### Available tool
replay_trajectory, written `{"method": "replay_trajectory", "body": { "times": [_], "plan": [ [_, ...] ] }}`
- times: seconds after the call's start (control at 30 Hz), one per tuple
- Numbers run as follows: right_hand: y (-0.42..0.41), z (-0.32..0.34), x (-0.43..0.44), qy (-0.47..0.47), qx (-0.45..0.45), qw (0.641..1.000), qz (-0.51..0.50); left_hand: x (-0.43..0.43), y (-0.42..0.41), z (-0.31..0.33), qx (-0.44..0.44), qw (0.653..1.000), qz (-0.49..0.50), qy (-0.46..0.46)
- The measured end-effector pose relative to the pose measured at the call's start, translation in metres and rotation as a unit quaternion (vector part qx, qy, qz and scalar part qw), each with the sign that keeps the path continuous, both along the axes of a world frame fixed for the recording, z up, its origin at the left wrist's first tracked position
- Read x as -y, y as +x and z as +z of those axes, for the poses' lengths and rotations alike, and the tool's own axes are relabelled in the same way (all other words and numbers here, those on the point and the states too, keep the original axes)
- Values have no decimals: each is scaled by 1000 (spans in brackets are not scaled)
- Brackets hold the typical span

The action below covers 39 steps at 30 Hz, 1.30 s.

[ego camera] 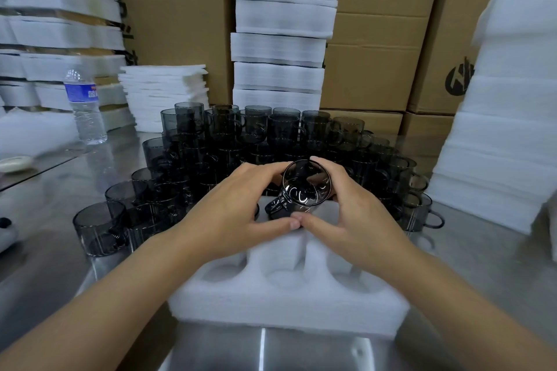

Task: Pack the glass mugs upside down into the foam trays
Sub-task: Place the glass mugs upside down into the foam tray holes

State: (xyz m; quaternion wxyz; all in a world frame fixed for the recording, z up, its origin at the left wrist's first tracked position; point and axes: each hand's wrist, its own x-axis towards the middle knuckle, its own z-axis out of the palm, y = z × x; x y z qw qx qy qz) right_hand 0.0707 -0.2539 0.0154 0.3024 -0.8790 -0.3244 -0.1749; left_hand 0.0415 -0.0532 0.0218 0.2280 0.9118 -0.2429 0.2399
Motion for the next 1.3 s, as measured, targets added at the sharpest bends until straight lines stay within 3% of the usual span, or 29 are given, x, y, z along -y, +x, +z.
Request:
{"method": "replay_trajectory", "body": {
  "times": [0.33,0.6,0.87,1.07,1.3],
  "plan": [
    [-1,2,-2,69,30,997,32,-1,0,0,-6,1000,-7,-2],
    [-5,11,2,97,-17,993,68,-4,4,-4,-21,1000,-9,15],
    [9,40,35,155,-211,962,74,-5,6,-4,-34,999,-2,41],
    [14,48,51,122,-278,950,72,0,1,-1,-28,999,-4,37],
    [19,37,45,48,-274,958,76,1,-1,0,-28,999,-8,41]
  ]
}}
